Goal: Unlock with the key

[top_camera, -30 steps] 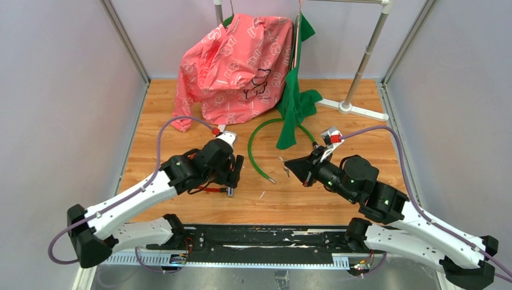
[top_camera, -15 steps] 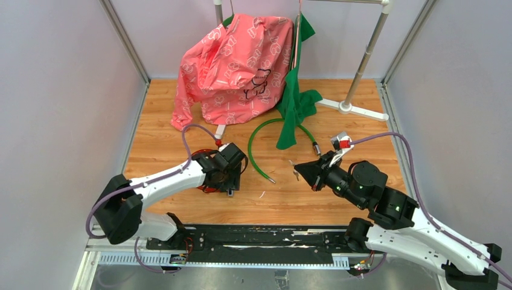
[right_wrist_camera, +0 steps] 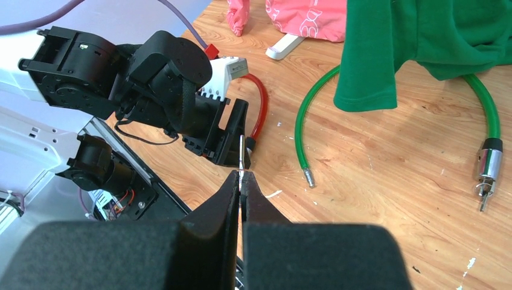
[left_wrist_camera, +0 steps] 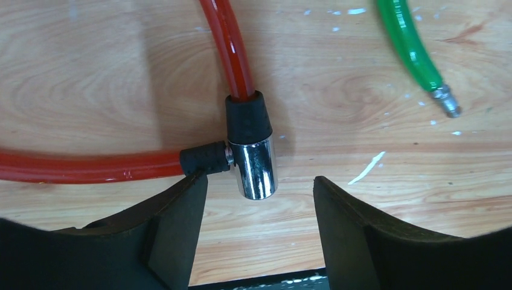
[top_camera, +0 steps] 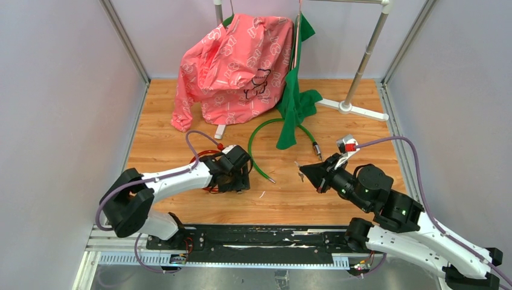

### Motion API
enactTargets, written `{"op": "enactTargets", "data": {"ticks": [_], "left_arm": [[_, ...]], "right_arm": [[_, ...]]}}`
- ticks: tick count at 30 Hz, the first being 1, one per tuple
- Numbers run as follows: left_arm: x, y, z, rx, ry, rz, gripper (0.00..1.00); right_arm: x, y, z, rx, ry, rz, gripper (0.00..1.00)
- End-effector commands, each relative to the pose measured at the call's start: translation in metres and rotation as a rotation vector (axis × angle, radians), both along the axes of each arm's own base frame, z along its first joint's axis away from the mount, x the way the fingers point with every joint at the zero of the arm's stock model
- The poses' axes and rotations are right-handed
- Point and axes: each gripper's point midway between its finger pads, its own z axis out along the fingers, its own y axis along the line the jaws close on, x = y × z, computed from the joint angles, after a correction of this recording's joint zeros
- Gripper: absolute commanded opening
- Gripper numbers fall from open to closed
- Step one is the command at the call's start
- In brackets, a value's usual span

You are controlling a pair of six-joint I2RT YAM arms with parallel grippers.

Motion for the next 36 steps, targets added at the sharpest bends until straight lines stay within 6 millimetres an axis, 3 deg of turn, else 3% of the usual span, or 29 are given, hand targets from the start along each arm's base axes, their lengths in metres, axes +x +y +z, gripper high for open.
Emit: {"op": "enactTargets", "data": {"ticks": [1, 5, 11, 14, 19, 21, 26, 31, 36], "left_arm": [[0.0, -0.04, -0.006, -0.108, 0.037, 0.001, 0.7], [0.007, -0.056, 0.001, -0.125, 0.009, -0.014, 0.7], [0.02, -0.071, 0.033, -0.179, -0.085, -0.086, 0.71], [0.025, -0.061, 0.048, -0.106, -0.156, -0.198, 0.71], [0.032, -0.014, 0.067, 0.141, -0.27, -0.356, 0.71], [0.029, -0.003, 0.062, 0.197, -0.263, -0.422, 0.71], [0.018, -0.01, 0.035, 0.212, -0.177, -0.587, 0.66], [0.024, -0.014, 0.022, 0.252, -0.145, -0.592, 0.63], [0.025, -0.003, -0.001, 0.329, -0.085, -0.587, 0.61]], "right_arm": [[0.003, -0.012, -0.007, -0.039, -0.009, -0.037, 0.0], [0.001, -0.018, -0.005, -0.032, -0.011, -0.047, 0.0], [-0.002, -0.029, -0.005, -0.019, -0.01, -0.067, 0.0], [-0.003, -0.032, -0.005, -0.02, -0.009, -0.071, 0.0], [-0.005, -0.038, -0.002, -0.018, -0.014, -0.078, 0.0], [-0.005, -0.04, -0.003, -0.022, -0.016, -0.083, 0.0], [-0.006, -0.039, -0.003, -0.014, -0.004, -0.081, 0.0], [-0.009, -0.041, -0.001, -0.009, 0.002, -0.076, 0.0], [-0.01, -0.047, 0.0, 0.002, -0.002, -0.088, 0.0]]}}
